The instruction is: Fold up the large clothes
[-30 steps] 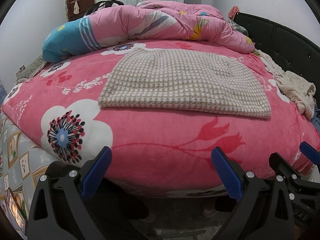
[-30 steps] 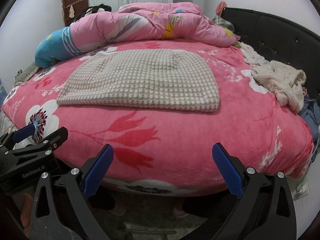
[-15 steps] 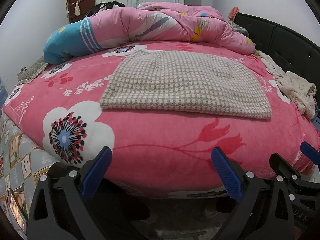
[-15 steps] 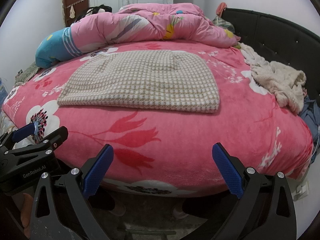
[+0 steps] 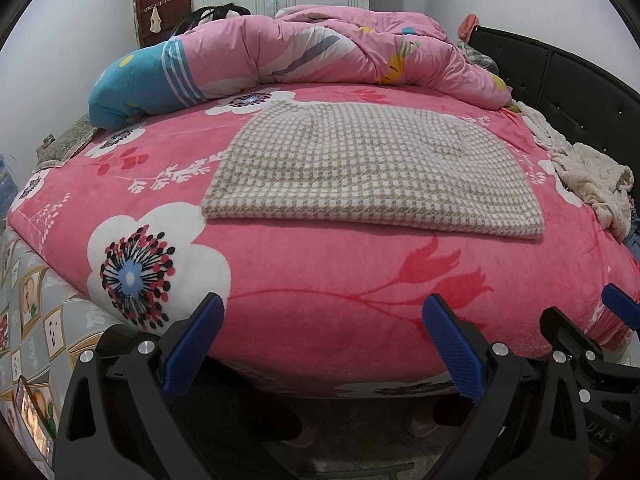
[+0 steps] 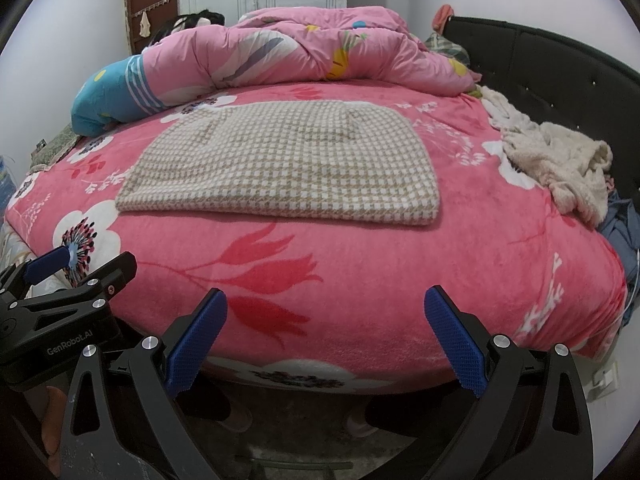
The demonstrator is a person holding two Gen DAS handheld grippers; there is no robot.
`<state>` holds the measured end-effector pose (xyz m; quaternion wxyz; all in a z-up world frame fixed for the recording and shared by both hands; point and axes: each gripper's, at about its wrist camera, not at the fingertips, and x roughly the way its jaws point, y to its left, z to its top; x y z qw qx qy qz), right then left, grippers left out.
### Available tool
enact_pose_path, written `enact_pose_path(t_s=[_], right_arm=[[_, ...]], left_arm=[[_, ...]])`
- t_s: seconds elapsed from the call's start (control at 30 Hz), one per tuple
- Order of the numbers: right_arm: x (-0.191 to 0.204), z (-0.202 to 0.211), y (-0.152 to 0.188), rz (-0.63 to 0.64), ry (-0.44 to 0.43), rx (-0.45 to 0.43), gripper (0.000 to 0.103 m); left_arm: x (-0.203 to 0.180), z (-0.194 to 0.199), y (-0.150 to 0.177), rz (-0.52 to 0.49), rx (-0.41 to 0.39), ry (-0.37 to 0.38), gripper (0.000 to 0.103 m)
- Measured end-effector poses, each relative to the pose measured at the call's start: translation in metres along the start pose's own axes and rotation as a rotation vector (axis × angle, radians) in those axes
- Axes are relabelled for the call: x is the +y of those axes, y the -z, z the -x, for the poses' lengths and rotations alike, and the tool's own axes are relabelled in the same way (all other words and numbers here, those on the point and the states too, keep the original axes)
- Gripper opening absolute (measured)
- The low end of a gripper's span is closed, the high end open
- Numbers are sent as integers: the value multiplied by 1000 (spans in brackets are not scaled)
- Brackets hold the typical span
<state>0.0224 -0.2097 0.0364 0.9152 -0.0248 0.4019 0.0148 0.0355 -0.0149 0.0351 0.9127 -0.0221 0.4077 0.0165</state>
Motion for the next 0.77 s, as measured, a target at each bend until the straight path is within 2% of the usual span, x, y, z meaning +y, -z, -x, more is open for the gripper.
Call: enact_pose_path(t_s=[0.77], right_arm=[[-3,-3,5,-3,-6,11,95]], left_arm=[[4,-1,-2,-5,3,-9,98]])
